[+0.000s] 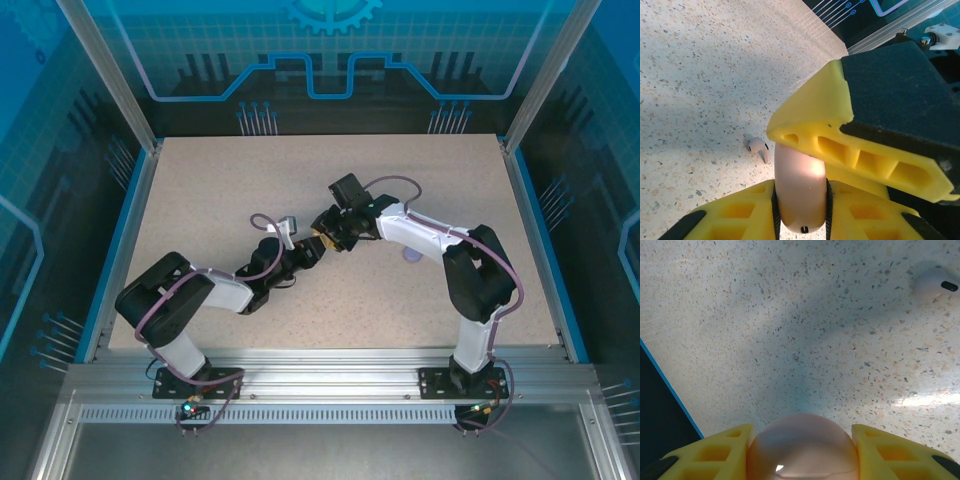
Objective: Insert wireless bluetooth earbuds into charging case
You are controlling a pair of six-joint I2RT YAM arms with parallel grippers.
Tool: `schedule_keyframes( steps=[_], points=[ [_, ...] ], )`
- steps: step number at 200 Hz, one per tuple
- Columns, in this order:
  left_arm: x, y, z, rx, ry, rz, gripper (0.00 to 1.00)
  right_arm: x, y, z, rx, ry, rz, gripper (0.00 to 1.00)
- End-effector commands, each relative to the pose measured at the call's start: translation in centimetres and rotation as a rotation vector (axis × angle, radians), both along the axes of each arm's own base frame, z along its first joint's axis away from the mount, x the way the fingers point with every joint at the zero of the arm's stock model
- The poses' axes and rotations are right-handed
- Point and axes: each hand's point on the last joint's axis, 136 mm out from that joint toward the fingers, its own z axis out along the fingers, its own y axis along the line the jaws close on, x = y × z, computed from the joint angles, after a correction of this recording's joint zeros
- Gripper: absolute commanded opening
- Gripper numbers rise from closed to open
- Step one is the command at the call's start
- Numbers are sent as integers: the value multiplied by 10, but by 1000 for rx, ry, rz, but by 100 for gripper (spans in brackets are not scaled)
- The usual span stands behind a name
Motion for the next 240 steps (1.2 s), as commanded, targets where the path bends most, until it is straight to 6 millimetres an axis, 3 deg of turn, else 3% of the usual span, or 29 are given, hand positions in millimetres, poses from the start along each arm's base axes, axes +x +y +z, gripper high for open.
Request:
schedule_keyframes(
  steps=[1, 31, 56, 74, 105, 130, 148, 168, 204, 240],
  points=[
    [8, -4, 14, -26, -47, 14, 24, 3, 12, 11, 38, -18, 11, 38],
    [7, -5, 15, -26, -44, 9, 14, 5, 11, 19, 40, -41, 13, 41],
    [2, -8, 15, -28, -39, -26, 8, 15, 4, 42, 21, -108, 17, 60],
    [-7, -10, 19, -24, -37, -65, 5, 27, -17, 64, -27, -171, 1, 70],
    [-24, -10, 33, 8, -49, -157, 2, 36, -67, 95, -95, -280, -18, 74],
    [-37, -10, 49, 35, -64, -264, 0, 25, -106, 97, -123, -345, 14, 75],
    [-42, -5, 60, 38, -74, -327, 0, 11, -122, 95, -124, -421, 54, 77],
    [-44, 0, 72, 10, -70, -386, 0, -5, -120, 96, -91, -553, 146, 78],
    [-47, -2, 81, 11, -36, -500, 0, -40, -97, 94, 57, -750, 349, 79],
    [-50, -11, 86, -2, -17, -577, 0, -60, -78, 88, 119, -804, 487, 79]
  ],
)
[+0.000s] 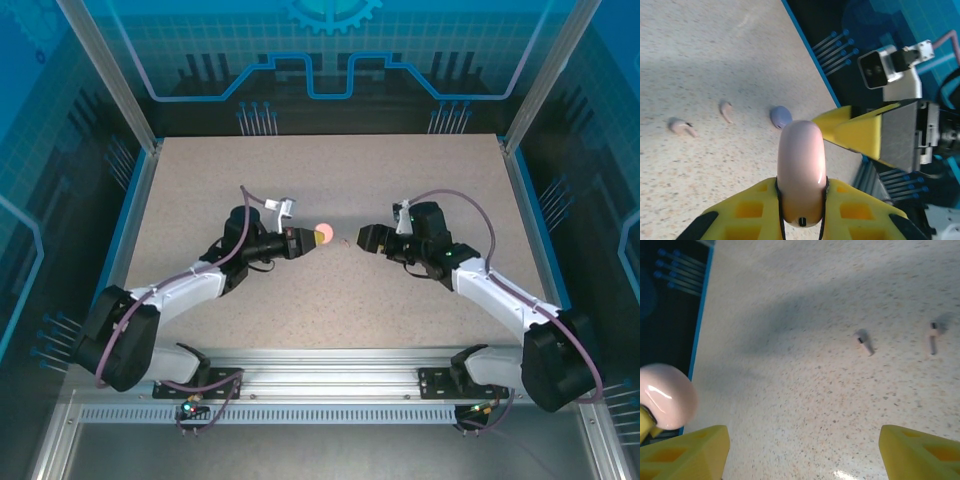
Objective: Insert wireless bluetooth earbuds into charging case
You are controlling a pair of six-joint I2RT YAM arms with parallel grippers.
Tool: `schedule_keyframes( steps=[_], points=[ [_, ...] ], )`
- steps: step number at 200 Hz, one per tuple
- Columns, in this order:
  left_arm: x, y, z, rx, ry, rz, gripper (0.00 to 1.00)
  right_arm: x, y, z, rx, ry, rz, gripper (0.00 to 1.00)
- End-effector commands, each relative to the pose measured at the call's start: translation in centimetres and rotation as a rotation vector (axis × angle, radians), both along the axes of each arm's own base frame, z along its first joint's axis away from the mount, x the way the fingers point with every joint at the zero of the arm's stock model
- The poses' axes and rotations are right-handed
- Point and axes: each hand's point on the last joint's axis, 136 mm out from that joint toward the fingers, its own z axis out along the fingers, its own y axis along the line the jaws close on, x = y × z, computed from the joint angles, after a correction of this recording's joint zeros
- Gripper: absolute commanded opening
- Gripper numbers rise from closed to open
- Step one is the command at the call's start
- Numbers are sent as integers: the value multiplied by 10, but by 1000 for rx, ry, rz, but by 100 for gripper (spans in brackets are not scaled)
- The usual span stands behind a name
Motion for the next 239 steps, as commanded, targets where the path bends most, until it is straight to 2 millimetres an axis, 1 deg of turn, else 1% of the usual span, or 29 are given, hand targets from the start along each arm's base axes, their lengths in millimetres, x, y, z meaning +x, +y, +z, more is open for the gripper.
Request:
schedule_keyframes(
  steps=[1, 18, 40, 72, 104, 120, 150, 173, 207, 239],
  points=[
    [-12, -10, 2, 0, 18, -125, 0, -8, 31, 37, 87, -205, 199, 79],
    [-13, -13, 2, -5, 25, -146, 0, -15, 42, 37, 96, -219, 259, 79],
    [-14, -14, 2, -4, 31, -160, 0, -19, 54, 44, 105, -246, 307, 80],
    [-15, -14, 2, -5, 33, -167, 0, -13, 61, 49, 114, -244, 325, 79],
    [-15, -14, 7, -7, 20, -166, 0, -11, 68, 48, 117, -237, 339, 79],
    [-14, -14, 8, -7, 13, -165, 0, -12, 70, 45, 110, -226, 343, 78],
    [-15, -14, 12, -11, 0, -165, 0, -10, 68, 31, 84, -200, 333, 77],
    [-15, -13, 17, -15, -19, -162, 0, -7, 62, 20, 67, -178, 308, 76],
    [-17, -12, 26, -25, -46, -158, 0, 2, 46, 3, 43, -136, 244, 74],
    [-20, -11, 35, -35, -72, -157, 0, 10, 32, -20, 26, -75, 191, 73]
  ],
)
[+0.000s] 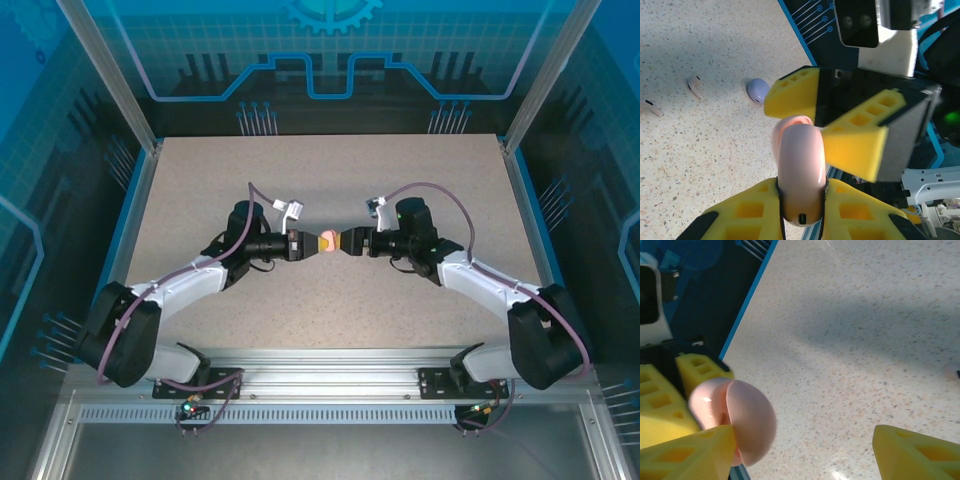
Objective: Insert wireless bluetooth earbuds into charging case
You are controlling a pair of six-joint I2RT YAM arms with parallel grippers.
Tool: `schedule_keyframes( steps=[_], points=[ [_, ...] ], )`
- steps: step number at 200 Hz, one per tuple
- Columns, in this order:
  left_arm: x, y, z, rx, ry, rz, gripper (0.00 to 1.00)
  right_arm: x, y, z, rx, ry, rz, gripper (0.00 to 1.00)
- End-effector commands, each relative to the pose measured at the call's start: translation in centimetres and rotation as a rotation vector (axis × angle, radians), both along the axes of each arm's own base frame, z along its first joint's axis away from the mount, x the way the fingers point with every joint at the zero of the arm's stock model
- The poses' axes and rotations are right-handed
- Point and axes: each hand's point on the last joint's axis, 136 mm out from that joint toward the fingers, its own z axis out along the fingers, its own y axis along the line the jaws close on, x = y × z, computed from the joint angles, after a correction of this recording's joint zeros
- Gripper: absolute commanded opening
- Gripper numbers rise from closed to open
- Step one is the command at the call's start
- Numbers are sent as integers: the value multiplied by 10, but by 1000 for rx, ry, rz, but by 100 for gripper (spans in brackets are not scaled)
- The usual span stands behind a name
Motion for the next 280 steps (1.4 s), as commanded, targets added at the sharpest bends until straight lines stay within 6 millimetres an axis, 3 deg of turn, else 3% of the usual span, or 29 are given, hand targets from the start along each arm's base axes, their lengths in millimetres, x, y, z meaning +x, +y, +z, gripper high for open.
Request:
schedule_keyframes(
  steps=[1, 21, 42, 90, 129, 202, 240, 280],
  points=[
    [-3, -1, 33, -40, -106, -23, 0, 7, -16, -30, -40, 68, -60, 72],
    [-4, 0, 35, -42, -114, -19, 0, 7, -20, -38, -54, 94, -67, 72],
    [-3, 1, 35, -41, -118, -13, 0, 3, -21, -33, -42, 91, -63, 71],
    [-3, 1, 34, -50, -115, -8, 0, -14, -14, 15, 91, 19, -6, 72],
    [-1, 2, 35, -51, -121, 1, 0, -18, -1, 37, 154, -10, 40, 69],
    [0, 0, 39, -66, -126, 2, 0, -12, 17, 33, 149, 1, 67, 63],
    [1, 0, 41, -71, -127, 4, 0, -9, 21, 27, 148, 23, 72, 54],
    [1, 0, 38, -69, -121, 5, 0, -8, 29, 38, 177, -9, 106, 48]
  ],
)
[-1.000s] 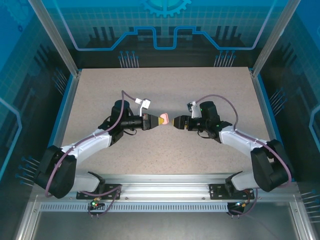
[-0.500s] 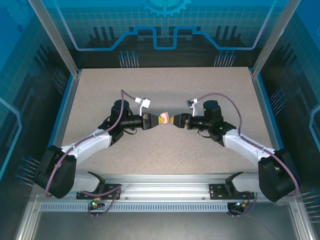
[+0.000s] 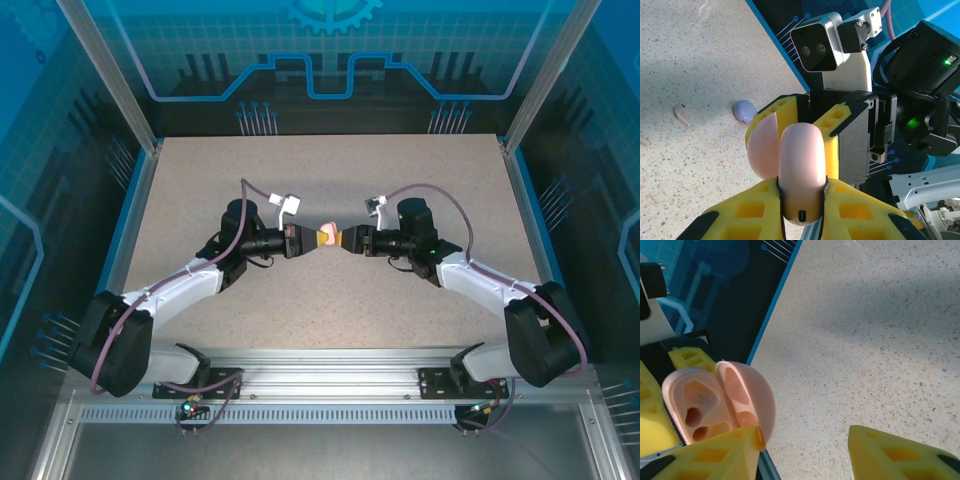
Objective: Insert wireless bluetooth earbuds into charging case
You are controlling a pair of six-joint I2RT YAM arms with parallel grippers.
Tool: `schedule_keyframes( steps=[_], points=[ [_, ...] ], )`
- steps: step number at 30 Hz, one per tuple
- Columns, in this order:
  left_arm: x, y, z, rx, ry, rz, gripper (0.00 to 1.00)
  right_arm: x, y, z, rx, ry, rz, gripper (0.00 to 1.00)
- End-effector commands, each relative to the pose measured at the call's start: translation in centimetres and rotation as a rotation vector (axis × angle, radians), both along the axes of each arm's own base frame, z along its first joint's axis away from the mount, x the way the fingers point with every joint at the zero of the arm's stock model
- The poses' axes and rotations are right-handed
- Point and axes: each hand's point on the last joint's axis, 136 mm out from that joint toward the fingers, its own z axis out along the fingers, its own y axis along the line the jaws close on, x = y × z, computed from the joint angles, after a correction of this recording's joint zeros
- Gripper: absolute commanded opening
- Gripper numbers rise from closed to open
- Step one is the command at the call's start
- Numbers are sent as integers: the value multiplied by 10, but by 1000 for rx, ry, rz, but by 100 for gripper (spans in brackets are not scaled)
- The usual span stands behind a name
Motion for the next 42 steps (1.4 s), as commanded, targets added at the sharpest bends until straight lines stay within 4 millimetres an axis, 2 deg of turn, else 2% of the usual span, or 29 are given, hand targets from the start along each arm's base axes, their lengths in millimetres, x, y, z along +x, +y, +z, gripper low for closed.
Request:
schedule_keyframes(
  steps=[1, 5, 8, 17, 22, 24, 26, 27, 29, 32, 35, 39, 42],
  points=[
    [0, -1, 11, -24, -35, -5, 0, 0, 13, 22, 48, -58, 53, 48],
    [1, -1, 10, -24, -33, -4, 0, -1, 18, 26, 62, -63, 81, 43],
    [1, -1, 10, -26, -35, -5, 0, -2, 20, 27, 65, -65, 94, 35],
    [1, -2, 9, -28, -28, -9, 0, -1, 20, 29, 56, -68, 95, 0],
    [2, -1, 3, -10, -15, 2, 0, -1, 16, 28, 26, -56, 76, 0],
    [5, 1, -1, 11, -9, 26, 21, 1, 13, 26, -6, -48, 54, 0],
    [9, 5, -3, 34, -11, 53, 50, 5, 6, 20, -69, -39, 18, 0],
    [10, 6, -3, 47, -13, 60, 60, 5, 0, 12, -119, -26, 2, 0],
    [11, 9, 2, 64, -28, 65, 71, 9, -6, 12, -189, -47, -10, 0],
    [13, 15, 14, 95, -54, 61, 81, 11, -19, 2, -306, -72, -7, 0],
    [16, 19, 25, 131, -74, 42, 86, 13, -30, -7, -403, -112, 1, 0],
    [17, 19, 31, 181, -76, -28, 88, 16, -35, -10, -450, -160, 38, 0],
    [14, 14, 29, 221, -38, -114, 89, 19, -39, -9, -497, -215, 69, 0]
  ],
)
